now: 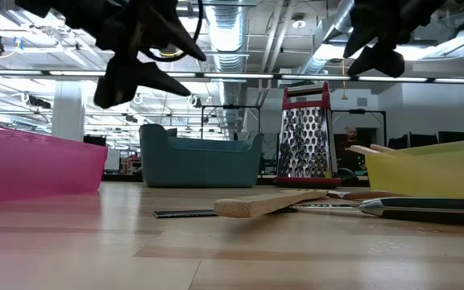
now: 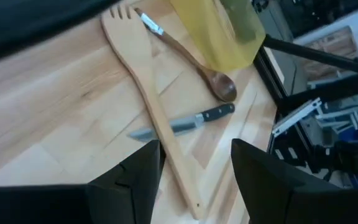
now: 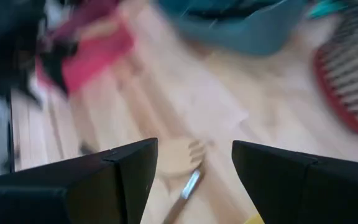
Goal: Pick & Place Kitchen Items
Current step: Put the brown serving fork into the pink bin
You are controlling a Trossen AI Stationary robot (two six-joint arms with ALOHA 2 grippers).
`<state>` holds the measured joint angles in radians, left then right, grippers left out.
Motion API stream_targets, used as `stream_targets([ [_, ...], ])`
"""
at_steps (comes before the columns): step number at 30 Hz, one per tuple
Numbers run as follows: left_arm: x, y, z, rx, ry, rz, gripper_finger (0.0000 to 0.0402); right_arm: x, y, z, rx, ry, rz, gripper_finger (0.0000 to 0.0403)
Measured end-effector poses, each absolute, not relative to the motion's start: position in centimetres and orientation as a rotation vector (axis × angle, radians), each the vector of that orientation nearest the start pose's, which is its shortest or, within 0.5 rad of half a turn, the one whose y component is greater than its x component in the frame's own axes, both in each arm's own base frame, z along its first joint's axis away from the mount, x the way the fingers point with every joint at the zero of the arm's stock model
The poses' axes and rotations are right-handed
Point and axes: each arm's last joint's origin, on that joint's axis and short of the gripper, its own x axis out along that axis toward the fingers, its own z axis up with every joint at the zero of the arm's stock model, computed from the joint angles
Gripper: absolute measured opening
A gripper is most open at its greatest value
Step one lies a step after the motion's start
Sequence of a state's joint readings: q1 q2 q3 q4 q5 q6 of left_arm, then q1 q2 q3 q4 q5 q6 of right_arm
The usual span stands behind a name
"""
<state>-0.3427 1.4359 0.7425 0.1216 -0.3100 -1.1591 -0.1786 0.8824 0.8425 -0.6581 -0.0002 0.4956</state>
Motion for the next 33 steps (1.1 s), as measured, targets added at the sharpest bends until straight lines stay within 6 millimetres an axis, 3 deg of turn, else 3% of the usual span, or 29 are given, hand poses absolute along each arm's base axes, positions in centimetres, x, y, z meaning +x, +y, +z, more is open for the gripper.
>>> stream_targets([
  [6, 26.6, -8.5, 23.1, -0.922, 0.412, 0.207, 0.0182, 21.5, 1.3, 26.8, 0.279, 0.796, -0.067, 0.0205],
  [11, 24.8, -8.1, 26.4, -0.902, 0.309, 0.120, 0.0182, 25.6, 5.3, 24.2, 0.029, 0.756, 0.160, 0.0187],
  [16, 22.6, -7.7, 29.3, -0.867, 0.207, 0.039, 0.0182, 28.3, 7.4, 21.9, -0.204, 0.676, 0.350, 0.0176],
  [24, 20.2, -6.9, 31.9, -0.827, 0.101, -0.025, 0.0182, 30.3, 7.0, 17.9, -0.390, 0.740, 0.452, 0.0174],
  [33, 19.9, -6.8, 32.0, -0.814, 0.100, -0.027, 0.0182, 31.9, 5.8, 14.4, -0.450, 0.832, 0.460, 0.0199],
])
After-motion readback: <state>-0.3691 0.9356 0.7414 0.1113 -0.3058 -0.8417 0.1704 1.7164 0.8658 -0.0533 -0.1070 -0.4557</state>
